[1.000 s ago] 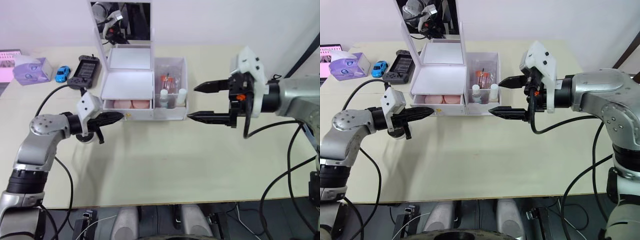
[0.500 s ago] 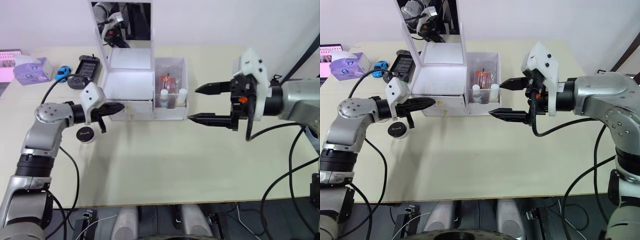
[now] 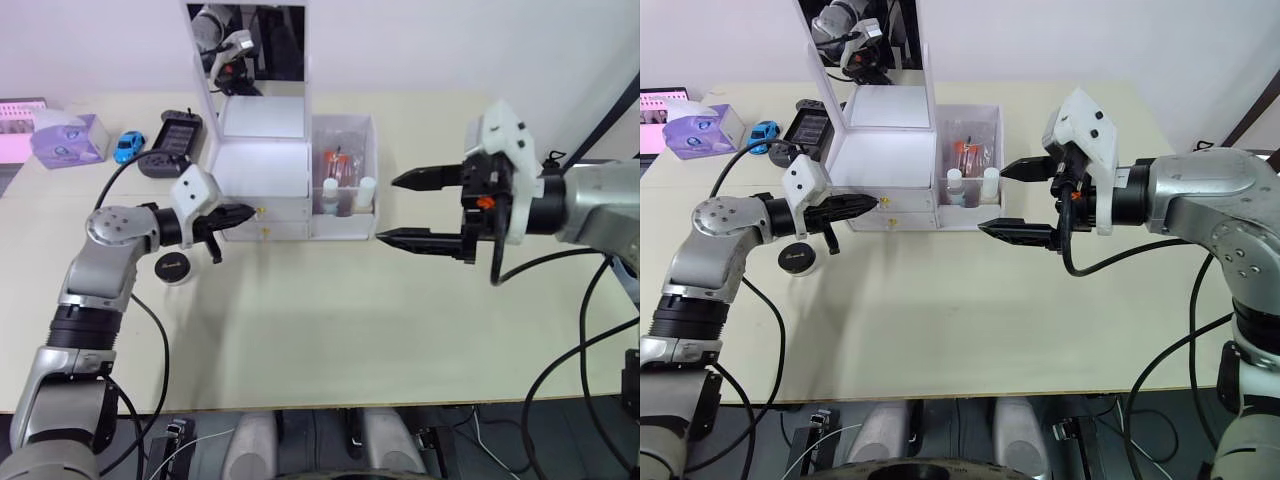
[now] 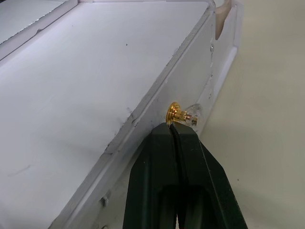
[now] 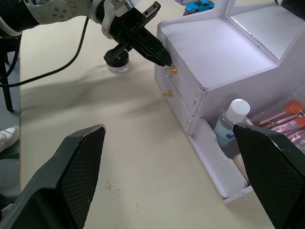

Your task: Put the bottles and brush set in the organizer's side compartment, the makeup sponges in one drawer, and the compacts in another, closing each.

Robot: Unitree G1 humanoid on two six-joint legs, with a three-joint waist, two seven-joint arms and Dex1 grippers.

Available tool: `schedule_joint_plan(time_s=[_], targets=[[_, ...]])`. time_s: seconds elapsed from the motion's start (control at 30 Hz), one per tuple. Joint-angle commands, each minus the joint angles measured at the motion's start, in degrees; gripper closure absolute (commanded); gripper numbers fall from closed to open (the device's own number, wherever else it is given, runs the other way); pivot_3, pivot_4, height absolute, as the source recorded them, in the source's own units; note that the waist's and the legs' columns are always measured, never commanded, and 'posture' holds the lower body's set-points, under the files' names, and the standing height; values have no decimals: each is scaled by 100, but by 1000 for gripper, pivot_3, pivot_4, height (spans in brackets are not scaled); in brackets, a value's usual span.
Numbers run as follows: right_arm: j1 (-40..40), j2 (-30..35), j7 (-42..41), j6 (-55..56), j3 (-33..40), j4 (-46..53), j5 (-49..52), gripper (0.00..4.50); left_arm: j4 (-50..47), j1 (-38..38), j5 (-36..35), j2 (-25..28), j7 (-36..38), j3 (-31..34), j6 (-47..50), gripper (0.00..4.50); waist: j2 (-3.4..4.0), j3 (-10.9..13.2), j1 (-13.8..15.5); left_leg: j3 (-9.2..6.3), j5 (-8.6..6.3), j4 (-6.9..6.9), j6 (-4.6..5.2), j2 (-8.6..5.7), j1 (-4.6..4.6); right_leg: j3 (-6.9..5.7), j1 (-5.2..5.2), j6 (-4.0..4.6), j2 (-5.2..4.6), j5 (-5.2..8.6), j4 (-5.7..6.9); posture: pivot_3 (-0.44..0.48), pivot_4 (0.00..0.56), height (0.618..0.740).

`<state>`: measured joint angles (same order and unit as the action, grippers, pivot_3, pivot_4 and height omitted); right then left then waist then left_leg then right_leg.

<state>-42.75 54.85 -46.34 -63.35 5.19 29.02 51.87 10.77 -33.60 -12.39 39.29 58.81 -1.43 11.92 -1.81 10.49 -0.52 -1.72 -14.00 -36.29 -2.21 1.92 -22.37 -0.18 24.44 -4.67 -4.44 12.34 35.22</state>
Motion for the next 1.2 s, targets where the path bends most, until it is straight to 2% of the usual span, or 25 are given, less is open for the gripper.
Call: schedule_joint_plan(time_s=[0.03, 0.17, 0.3, 0.33, 0.4, 0.5, 0.57, 0.63, 0.77, 0.87, 1.0, 1.2], targets=[[-15, 59, 24, -4, 268, 133, 161, 0, -58, -115, 72, 56, -124, 60, 51, 4455, 0, 0, -4, 0, 0, 0, 0, 0, 0, 0, 0, 1, 0, -1, 0, 0, 150, 740], [67, 36, 58, -27, 310, 91, 284, 0, -472, 150, -287, 170, 109, 227, 462, 4455, 0, 0, -14, 0, 0, -2, 0, 0, 0, 0, 0, 1, 0, -2, 0, 0, 150, 740], [593, 11, 231, -158, 717, 164, 649, 0, -1086, 615, -938, 355, 235, 741, 1066, 4455, 0, 0, -19, 1, 0, 10, 0, 2, -3, 1, 2, -4, 0, 1, -8, 0, 150, 740], [709, 6, 223, -98, 747, 85, 606, 0, -1160, 749, -1026, 439, 257, 867, 1137, 4215, 0, 0, -22, 1, 0, 11, 1, 2, -3, 1, 2, -7, 0, 2, -7, 0, 150, 740], [990, 39, 139, 186, 728, -142, 293, 0, -1181, 1030, -1199, 633, 304, 1181, 1245, 3602, 0, 0, -30, 1, -1, 15, 2, 2, -1, 1, 4, -8, 0, 4, -7, 0, 150, 740], [1461, 14, 98, 797, 779, -577, -268, 0, -940, 1346, -1266, 878, 275, 1656, 1103, 2077, -1, 0, -24, 2, -1, 10, 3, 2, 2, 1, 3, -6, 0, 3, -6, 0, 150, 740], [1819, -108, 90, 1224, 957, -915, -538, 0, -671, 1520, -1226, 1062, 242, 2023, 887, 906, -2, -1, -16, 3, -1, 4, 3, 1, 2, 1, 1, -4, 0, 3, -6, 0, 150, 740], [2272, -197, -58, 1804, 1210, -1187, -829, 0, -353, 1576, -1221, 1144, 138, 2384, 564, 55, -5, -2, 1, 3, -1, 3, 2, 1, 2, 0, 0, -4, -1, 3, -7, 0, 150, 740], [3194, -274, -224, 2667, 1841, -1791, -1345, 0, 593, 1757, -971, 1418, 95, 2856, -358, 55, -4, -2, 4, 7, -1, 7, 2, -1, -1, 0, 0, -2, -4, 2, -12, 0, 150, 740], [3614, -239, -236, 3175, 1935, -2104, -1788, 0, 1244, 1864, -972, 1521, -20, 3179, -734, 55, -3, -2, -12, 9, -2, 14, 2, -1, 0, 0, 1, -5, -5, 4, -14, 0, 150, 740], [3800, -347, -178, 3558, 2073, -2329, -2014, 0, 1796, 2329, -866, 1539, -102, 3421, -1200, 55, 0, -3, -73, 16, -2, 15, 2, 3, 14, 3, 1, -3, -4, 1, -5, 0, 150, 740], [3878, -501, -113, 3661, 2057, -2245, -2073, 0, 1902, 2624, -844, 1500, -257, 3436, -1553, 55, -2, -5, 0, 17, -2, 12, 1, 9, 15, 1, 0, -16, -7, 10, -4, 0, 150, 740]])
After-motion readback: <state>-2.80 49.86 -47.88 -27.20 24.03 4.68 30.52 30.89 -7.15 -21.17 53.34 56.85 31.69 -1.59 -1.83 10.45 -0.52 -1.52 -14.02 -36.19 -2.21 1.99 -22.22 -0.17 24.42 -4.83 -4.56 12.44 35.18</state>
